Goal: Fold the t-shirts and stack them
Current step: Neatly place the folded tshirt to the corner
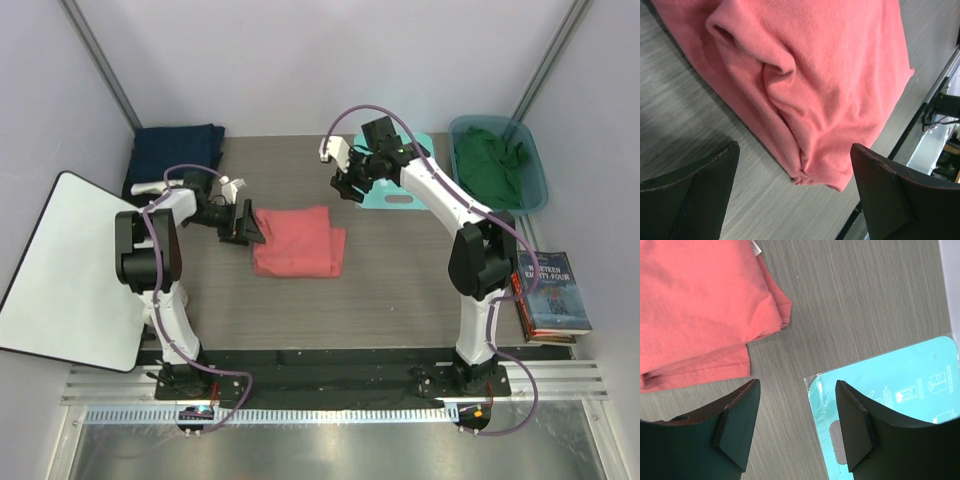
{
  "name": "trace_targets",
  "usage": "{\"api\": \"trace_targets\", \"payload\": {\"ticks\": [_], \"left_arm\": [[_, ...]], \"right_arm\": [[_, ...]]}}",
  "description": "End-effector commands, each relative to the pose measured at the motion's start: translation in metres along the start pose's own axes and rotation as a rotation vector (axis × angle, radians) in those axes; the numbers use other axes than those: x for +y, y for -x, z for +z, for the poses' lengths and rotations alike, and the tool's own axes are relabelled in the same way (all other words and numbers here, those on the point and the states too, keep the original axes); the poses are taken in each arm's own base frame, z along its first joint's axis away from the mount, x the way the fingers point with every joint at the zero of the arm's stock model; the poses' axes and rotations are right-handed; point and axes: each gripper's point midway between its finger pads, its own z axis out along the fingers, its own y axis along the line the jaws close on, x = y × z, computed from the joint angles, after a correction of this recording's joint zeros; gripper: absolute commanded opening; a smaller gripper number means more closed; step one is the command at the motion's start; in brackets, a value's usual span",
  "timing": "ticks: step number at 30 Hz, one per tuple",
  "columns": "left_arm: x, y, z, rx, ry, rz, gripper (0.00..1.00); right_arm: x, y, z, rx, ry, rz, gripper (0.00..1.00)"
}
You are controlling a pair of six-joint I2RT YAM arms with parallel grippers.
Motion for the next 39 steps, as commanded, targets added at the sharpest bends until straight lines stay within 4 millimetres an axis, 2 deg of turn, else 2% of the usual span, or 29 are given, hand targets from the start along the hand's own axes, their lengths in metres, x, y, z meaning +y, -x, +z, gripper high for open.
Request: {"api": "trace_targets", "payload": {"ticks": [1, 9, 12, 13, 16, 21, 28, 29, 35, 39], "left_arm": [[-0.008, 0.007, -0.001, -0.064, -0.002, -0.035, 0.93], [0.008, -0.002, 0.015, -0.075, 0.036, -0.086, 0.91], [0.010, -0.005, 0.018, -0.081, 0.048, -0.083, 0.91], [0.009, -0.008, 0.020, -0.073, 0.049, -0.091, 0.91], [0.008, -0.008, 0.019, -0.075, 0.050, -0.082, 0.91], [0.009, -0.009, 0.022, -0.066, 0.067, -0.077, 0.91], [0.012, -0.009, 0.026, -0.055, 0.078, -0.122, 0.90], [0.005, -0.010, 0.034, -0.036, 0.070, -0.106, 0.90], [0.000, -0.009, 0.044, -0.012, 0.078, -0.096, 0.90], [-0.001, -0.006, 0.044, -0.013, 0.080, -0.091, 0.90]], "right_arm": [[0.006, 0.026, -0.015, -0.035, -0.003, -0.037, 0.67], [0.020, 0.030, -0.004, -0.033, 0.038, -0.055, 0.67], [0.036, 0.002, 0.011, 0.047, 0.104, -0.042, 0.65], [0.046, -0.021, 0.020, 0.094, 0.142, -0.024, 0.62], [0.072, -0.056, 0.030, 0.172, 0.224, -0.027, 0.57], [0.084, -0.087, 0.039, 0.253, 0.269, -0.018, 0.54], [0.090, -0.096, 0.053, 0.276, 0.313, 0.006, 0.50], [0.091, -0.096, 0.054, 0.274, 0.319, 0.007, 0.49], [0.112, -0.088, 0.065, 0.258, 0.372, -0.010, 0.48], [0.124, -0.080, 0.075, 0.246, 0.398, -0.028, 0.47]]}}
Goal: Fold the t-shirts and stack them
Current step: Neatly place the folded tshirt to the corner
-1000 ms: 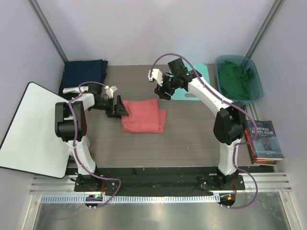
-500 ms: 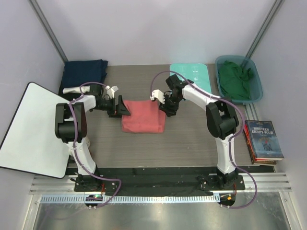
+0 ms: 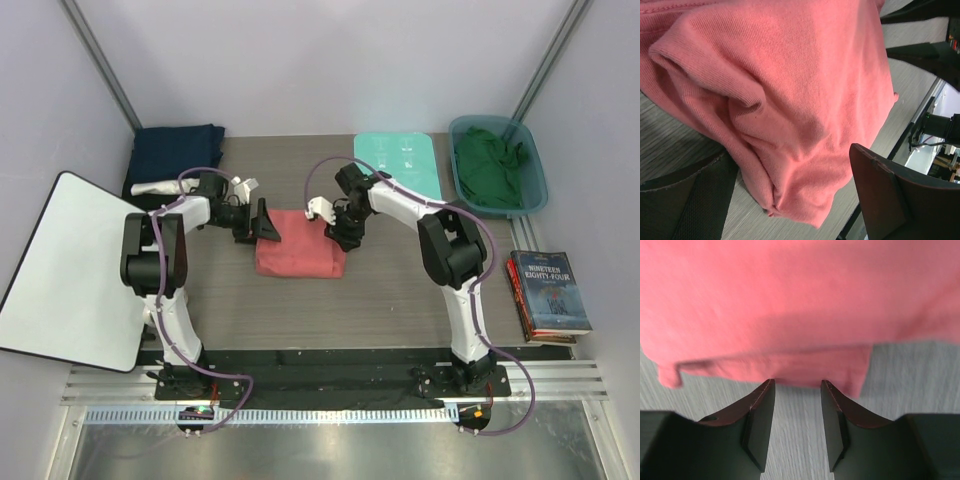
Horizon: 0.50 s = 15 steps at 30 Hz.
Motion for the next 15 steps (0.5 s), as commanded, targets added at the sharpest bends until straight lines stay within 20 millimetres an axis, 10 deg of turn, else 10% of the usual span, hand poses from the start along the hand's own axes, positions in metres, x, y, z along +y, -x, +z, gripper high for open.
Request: {"api": "trace_targets", "payload": {"ticks": [1, 5, 9, 15], "left_arm": [[0.022, -0.014, 0.011, 0.050, 0.084, -0.039, 0.90], [0.018, -0.013, 0.010, 0.046, 0.066, -0.043, 0.73], [0.020, -0.016, 0.010, 0.055, 0.078, -0.048, 0.19], [0.027, -0.025, 0.010, 0.068, 0.110, -0.050, 0.00]], "right_arm": [[0.003, 0.030, 0.004, -0.049, 0.012, -0.056, 0.47], [-0.002, 0.037, 0.004, -0.057, -0.005, -0.055, 0.47], [-0.008, 0.042, -0.003, -0.060, -0.036, -0.070, 0.47], [-0.011, 0.048, -0.020, -0.067, -0.077, -0.091, 0.47]]}}
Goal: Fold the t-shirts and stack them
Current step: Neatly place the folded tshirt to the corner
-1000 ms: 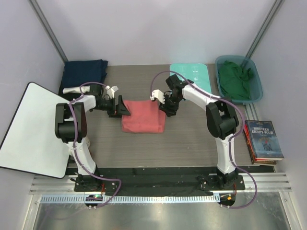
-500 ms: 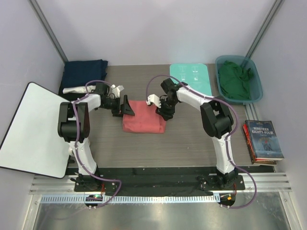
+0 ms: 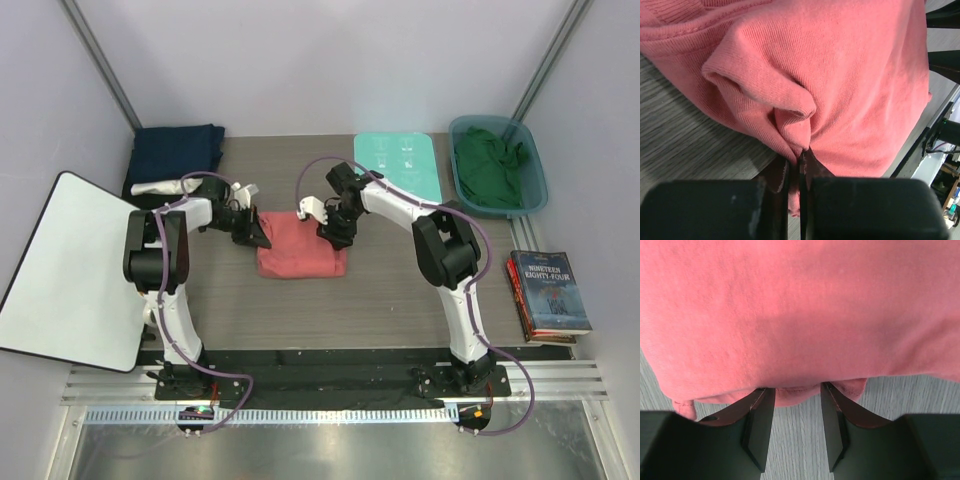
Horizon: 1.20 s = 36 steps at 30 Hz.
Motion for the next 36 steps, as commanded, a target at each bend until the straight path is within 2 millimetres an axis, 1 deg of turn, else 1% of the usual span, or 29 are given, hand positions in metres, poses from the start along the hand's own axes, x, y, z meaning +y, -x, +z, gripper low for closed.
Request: {"api": "trace_targets", "payload": {"ticks": [1, 4, 5, 6, 7, 8, 9, 10, 11, 12, 13, 14, 16, 17, 20, 23, 25, 27, 28, 29, 30, 31, 33, 34, 35, 36], "left_arm": [[0.007, -0.015, 0.003, 0.033, 0.046, -0.019, 0.00], [0.006, -0.013, -0.004, 0.026, 0.067, 0.000, 0.00], [0.004, -0.010, -0.009, 0.019, 0.078, 0.015, 0.00], [0.005, -0.004, -0.013, 0.009, 0.105, 0.045, 0.00], [0.005, -0.005, -0.017, 0.018, 0.121, 0.039, 0.00], [0.003, 0.000, -0.023, 0.013, 0.134, 0.078, 0.00], [0.006, 0.014, -0.029, -0.001, 0.180, 0.132, 0.00], [0.005, 0.012, -0.036, 0.029, 0.199, 0.122, 0.00], [0.005, 0.017, -0.041, 0.033, 0.215, 0.136, 0.00], [0.002, 0.034, -0.049, 0.012, 0.240, 0.166, 0.00], [0.005, 0.040, -0.055, 0.014, 0.277, 0.185, 0.00], [0.001, 0.050, -0.063, 0.006, 0.297, 0.197, 0.00], [0.002, 0.061, -0.074, -0.005, 0.351, 0.222, 0.00], [0.000, 0.072, -0.080, -0.030, 0.370, 0.243, 0.00], [0.000, 0.090, -0.093, -0.072, 0.428, 0.277, 0.00], [0.008, 0.100, -0.100, -0.084, 0.494, 0.281, 0.00], [0.014, 0.106, -0.100, -0.088, 0.515, 0.296, 0.00], [0.018, 0.119, -0.104, -0.111, 0.553, 0.326, 0.00], [0.024, 0.122, -0.102, -0.104, 0.566, 0.328, 0.00], [0.025, 0.132, -0.107, -0.115, 0.588, 0.358, 0.00], [0.027, 0.138, -0.108, -0.116, 0.602, 0.368, 0.00], [0.029, 0.149, -0.109, -0.124, 0.612, 0.384, 0.00], [0.033, 0.156, -0.112, -0.107, 0.643, 0.402, 0.00], [0.029, 0.170, -0.119, -0.134, 0.654, 0.424, 0.00], [0.035, 0.171, -0.116, -0.113, 0.663, 0.419, 0.00], [0.039, 0.176, -0.119, -0.112, 0.687, 0.429, 0.00]], "right_arm": [[-0.015, 0.024, -0.032, -0.049, -0.088, -0.045, 0.47], [-0.012, 0.025, -0.039, -0.050, -0.096, -0.049, 0.47], [-0.012, 0.027, -0.045, -0.056, -0.106, -0.055, 0.47], [-0.011, 0.028, -0.048, -0.058, -0.112, -0.059, 0.47], [-0.009, 0.027, -0.050, -0.056, -0.114, -0.062, 0.47], [-0.010, 0.029, -0.056, -0.060, -0.128, -0.073, 0.47], [-0.009, 0.029, -0.059, -0.059, -0.132, -0.077, 0.47], [-0.007, 0.028, -0.061, -0.055, -0.134, -0.079, 0.47], [-0.008, 0.027, -0.063, -0.051, -0.142, -0.083, 0.47], [-0.008, 0.030, -0.070, -0.055, -0.157, -0.098, 0.47], [-0.007, 0.029, -0.072, -0.053, -0.159, -0.099, 0.47], [-0.007, 0.031, -0.079, -0.057, -0.175, -0.108, 0.47], [-0.006, 0.032, -0.083, -0.058, -0.183, -0.113, 0.47], [-0.005, 0.034, -0.087, -0.061, -0.191, -0.118, 0.47], [-0.003, 0.033, -0.092, -0.061, -0.198, -0.121, 0.46], [-0.001, 0.032, -0.097, -0.060, -0.205, -0.130, 0.47], [0.001, 0.032, -0.100, -0.061, -0.210, -0.131, 0.46], [0.001, 0.031, -0.101, -0.058, -0.214, -0.133, 0.46], [0.002, 0.032, -0.104, -0.059, -0.218, -0.137, 0.46], [0.002, 0.032, -0.105, -0.058, -0.223, -0.140, 0.46], [0.002, 0.031, -0.106, -0.056, -0.225, -0.141, 0.46], [0.002, 0.031, -0.108, -0.055, -0.231, -0.144, 0.46], [0.003, 0.030, -0.110, -0.053, -0.233, -0.145, 0.46], [0.003, 0.029, -0.110, -0.052, -0.234, -0.145, 0.46], [0.004, 0.030, -0.112, -0.053, -0.239, -0.148, 0.46], [0.006, 0.028, -0.112, -0.050, -0.235, -0.146, 0.46]]}}
